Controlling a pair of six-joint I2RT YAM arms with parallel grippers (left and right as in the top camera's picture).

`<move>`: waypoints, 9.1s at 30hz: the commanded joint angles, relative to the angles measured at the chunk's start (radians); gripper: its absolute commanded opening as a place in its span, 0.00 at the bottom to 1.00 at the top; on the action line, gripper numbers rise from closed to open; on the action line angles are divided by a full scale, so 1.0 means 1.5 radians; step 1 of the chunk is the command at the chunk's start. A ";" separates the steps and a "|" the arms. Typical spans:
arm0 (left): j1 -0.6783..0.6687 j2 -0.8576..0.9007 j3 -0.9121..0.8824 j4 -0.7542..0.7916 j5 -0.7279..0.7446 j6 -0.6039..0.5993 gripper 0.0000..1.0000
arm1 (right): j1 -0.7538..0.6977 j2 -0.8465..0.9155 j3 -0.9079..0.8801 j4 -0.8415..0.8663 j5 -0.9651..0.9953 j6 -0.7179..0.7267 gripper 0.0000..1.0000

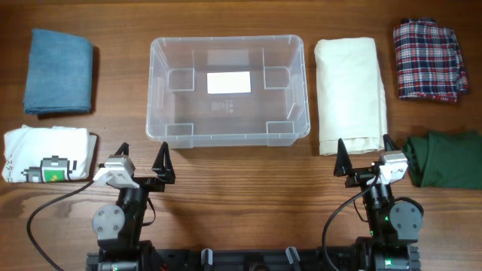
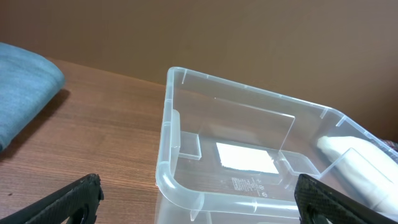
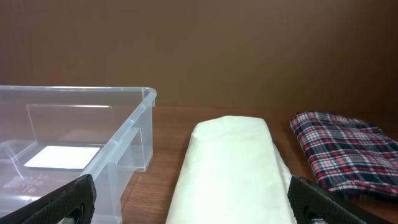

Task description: Pack container

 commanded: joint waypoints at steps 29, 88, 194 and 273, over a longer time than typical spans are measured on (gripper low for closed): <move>0.000 -0.005 -0.003 -0.003 -0.002 0.011 1.00 | -0.003 -0.001 -0.001 0.003 0.004 0.013 1.00; 0.000 -0.005 -0.003 -0.003 -0.002 0.011 1.00 | -0.294 1.280 0.897 -0.502 -0.422 -0.289 1.00; 0.000 -0.005 -0.003 -0.003 -0.002 0.011 1.00 | 0.148 0.811 0.926 -0.346 -0.349 -0.608 0.04; 0.000 -0.005 -0.003 -0.003 -0.002 0.011 1.00 | 0.470 1.172 0.926 -0.235 0.020 -0.648 0.83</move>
